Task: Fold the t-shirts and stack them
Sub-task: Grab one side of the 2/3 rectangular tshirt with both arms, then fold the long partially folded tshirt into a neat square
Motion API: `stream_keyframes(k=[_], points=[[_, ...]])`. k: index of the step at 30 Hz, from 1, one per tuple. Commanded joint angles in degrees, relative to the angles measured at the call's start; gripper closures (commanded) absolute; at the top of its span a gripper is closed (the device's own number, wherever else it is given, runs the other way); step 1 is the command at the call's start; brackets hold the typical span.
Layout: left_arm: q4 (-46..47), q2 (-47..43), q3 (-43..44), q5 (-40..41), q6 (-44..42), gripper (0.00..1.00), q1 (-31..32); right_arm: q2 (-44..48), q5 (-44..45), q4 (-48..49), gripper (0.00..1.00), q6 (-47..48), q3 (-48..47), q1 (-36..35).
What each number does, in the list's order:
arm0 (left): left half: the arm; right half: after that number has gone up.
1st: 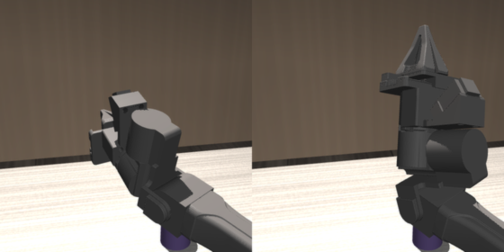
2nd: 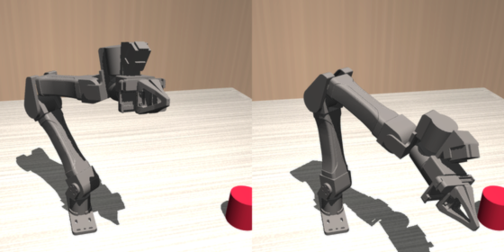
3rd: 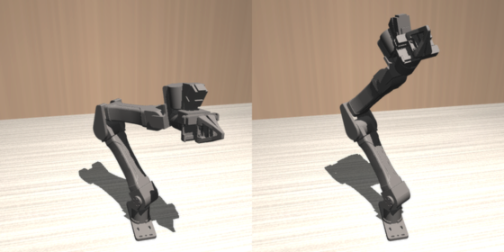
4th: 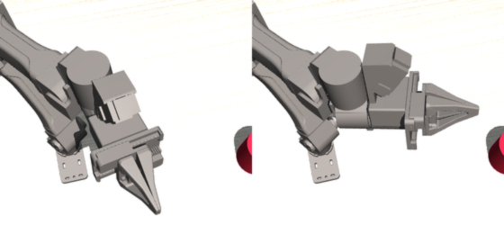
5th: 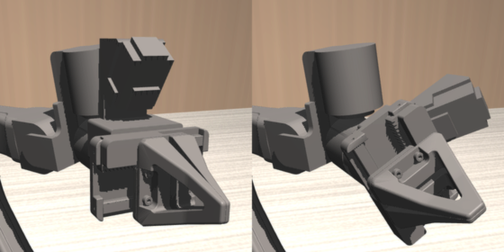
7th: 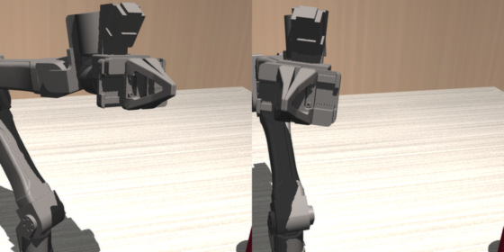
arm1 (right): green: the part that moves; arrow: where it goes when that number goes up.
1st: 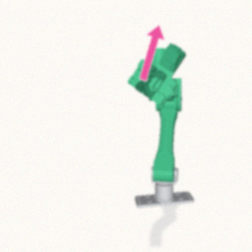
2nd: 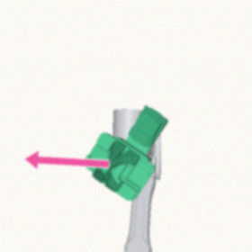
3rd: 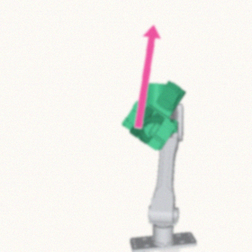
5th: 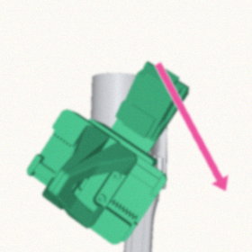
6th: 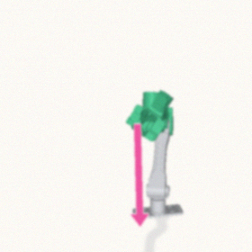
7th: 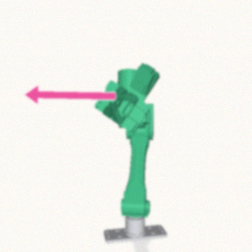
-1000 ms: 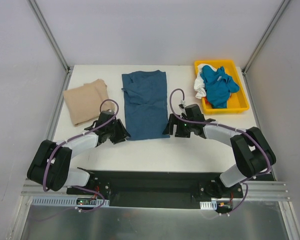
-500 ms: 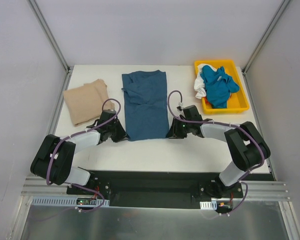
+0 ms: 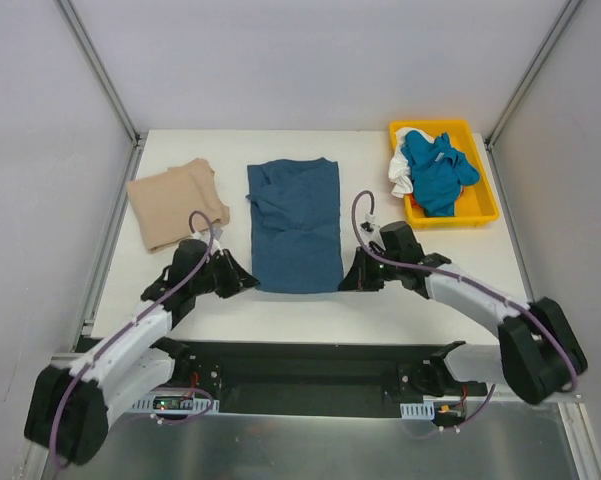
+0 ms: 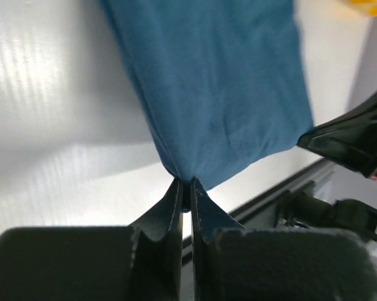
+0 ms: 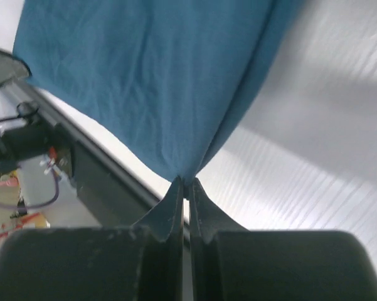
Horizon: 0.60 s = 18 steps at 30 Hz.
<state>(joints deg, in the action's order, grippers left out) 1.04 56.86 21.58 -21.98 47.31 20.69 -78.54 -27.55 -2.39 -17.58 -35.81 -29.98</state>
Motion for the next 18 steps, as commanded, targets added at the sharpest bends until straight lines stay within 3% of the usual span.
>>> stream_keyframes(k=[1, 4, 8, 11, 18], points=[[-8.6, -19.0, -0.8, -4.2, 1.9, 1.0, 0.8, 14.4, -3.7, -11.7, 0.99, 1.8, 0.7, -1.8], [-13.4, -28.7, 0.1, -5.4, 3.1, 1.0, 0.8, 20.8, -7.8, -17.9, 0.99, 1.8, -2.1, -2.0], [-15.0, -33.1, 3.6, -4.7, 2.9, 1.0, 0.8, 24.1, -7.1, -27.5, 0.99, 4.7, -9.3, -1.9], [-15.3, -31.2, 7.4, -3.3, 0.8, 1.0, 0.8, 23.3, -4.2, -32.4, 0.99, 7.3, -15.1, -1.7], [-15.2, -20.9, 15.8, 6.9, -4.0, 1.0, 0.8, 16.5, -1.6, -31.7, 0.99, 6.6, -22.5, 2.8]])
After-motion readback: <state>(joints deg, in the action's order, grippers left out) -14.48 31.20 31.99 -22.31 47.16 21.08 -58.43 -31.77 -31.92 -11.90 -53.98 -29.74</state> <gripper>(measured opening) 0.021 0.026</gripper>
